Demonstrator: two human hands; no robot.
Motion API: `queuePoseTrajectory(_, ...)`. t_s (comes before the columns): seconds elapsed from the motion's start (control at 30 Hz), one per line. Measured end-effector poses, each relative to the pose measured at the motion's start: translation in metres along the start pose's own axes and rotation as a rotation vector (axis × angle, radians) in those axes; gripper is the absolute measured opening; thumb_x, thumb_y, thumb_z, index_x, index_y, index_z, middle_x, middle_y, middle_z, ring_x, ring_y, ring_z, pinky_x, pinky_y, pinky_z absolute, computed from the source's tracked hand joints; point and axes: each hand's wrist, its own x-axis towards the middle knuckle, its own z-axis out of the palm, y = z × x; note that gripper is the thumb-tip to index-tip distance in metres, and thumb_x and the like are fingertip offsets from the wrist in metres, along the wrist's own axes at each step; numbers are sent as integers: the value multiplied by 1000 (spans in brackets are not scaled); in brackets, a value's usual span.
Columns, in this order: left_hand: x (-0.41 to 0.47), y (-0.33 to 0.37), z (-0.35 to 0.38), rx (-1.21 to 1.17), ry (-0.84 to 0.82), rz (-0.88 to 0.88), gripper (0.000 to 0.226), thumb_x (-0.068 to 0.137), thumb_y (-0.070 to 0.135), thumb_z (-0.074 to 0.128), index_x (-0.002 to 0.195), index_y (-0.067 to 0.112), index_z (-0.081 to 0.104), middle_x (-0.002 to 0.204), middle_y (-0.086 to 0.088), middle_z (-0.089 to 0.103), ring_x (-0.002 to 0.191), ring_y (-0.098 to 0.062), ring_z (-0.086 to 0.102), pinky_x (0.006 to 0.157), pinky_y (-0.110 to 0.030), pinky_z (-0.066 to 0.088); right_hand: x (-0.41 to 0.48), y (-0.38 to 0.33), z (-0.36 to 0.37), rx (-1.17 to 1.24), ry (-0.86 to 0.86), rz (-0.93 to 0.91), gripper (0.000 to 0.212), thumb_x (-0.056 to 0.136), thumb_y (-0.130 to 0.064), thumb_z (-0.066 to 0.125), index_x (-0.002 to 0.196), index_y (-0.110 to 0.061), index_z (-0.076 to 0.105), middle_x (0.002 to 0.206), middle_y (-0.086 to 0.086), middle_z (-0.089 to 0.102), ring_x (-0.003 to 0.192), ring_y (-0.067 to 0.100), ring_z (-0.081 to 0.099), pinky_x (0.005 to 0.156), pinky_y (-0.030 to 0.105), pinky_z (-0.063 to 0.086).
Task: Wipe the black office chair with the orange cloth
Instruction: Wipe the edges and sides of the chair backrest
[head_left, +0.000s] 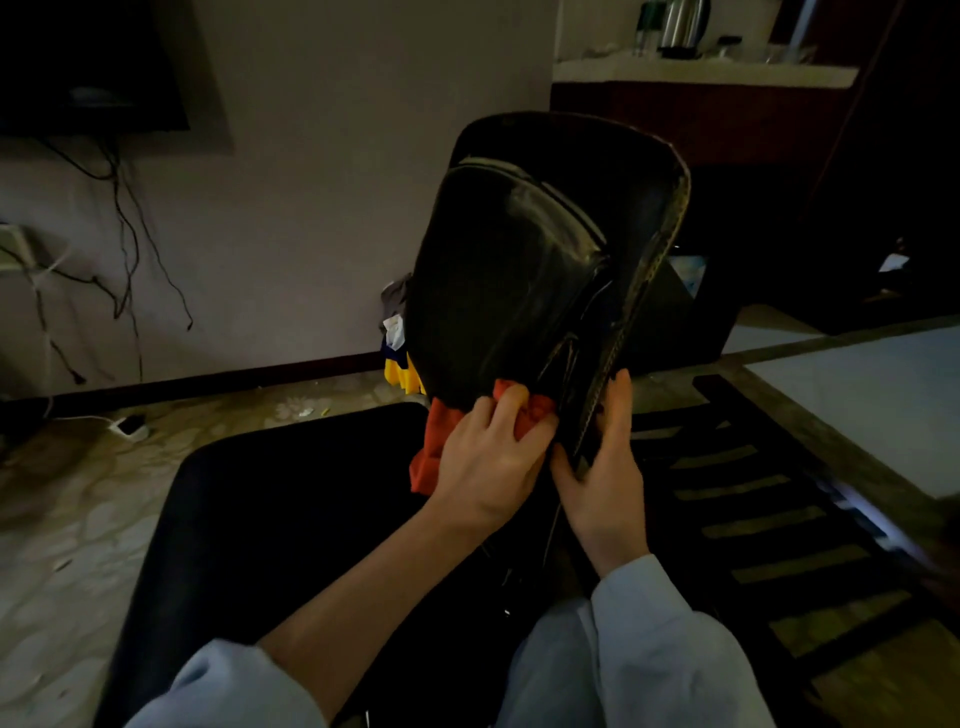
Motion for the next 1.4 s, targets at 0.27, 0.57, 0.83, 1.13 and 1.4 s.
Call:
queuePoseTrajectory(0.27,-11,-5,-3,-132,-52,-102,36,88,33,46,123,25,44,124,-6,37,100,-35,53,79,-45,50,-3,-8,-1,87,-18,152,98,87,-8,61,129,-72,0,142,-4,47,124,17,52,103,40,43)
queuePoseTrajectory(0.57,46,7,-26,-371,282,-218,30,84,17,66,112,9,60,114,-10,57,99,-19,54,86,-23,44,-13,-21,0,147,-2,170,92,87,-13,61,124,-76,6,123,-37,42,120,13,54,102,42,44)
queuePoseTrajectory(0.83,45,13,-15,-225,233,-39,20,87,13,55,100,5,68,108,-10,63,82,-16,49,68,-28,44,-12,-23,-2,62,15,189,82,89,-23,62,117,-72,4,133,-9,54,115,21,58,90,34,44)
queuePoseTrajectory(1.13,-7,3,3,-149,56,63,21,85,15,52,95,9,69,114,-3,48,78,-25,53,61,-30,48,-13,-12,0,11,19,92,90,88,-10,61,140,-56,5,142,0,47,124,18,52,99,45,47)
queuePoseTrajectory(1.4,33,13,-13,-290,226,-210,28,85,18,60,111,8,63,117,-9,56,99,-19,49,85,-23,42,-12,-7,-2,-94,2,-16,83,87,-25,57,141,-53,0,152,3,31,135,16,34,102,45,42)
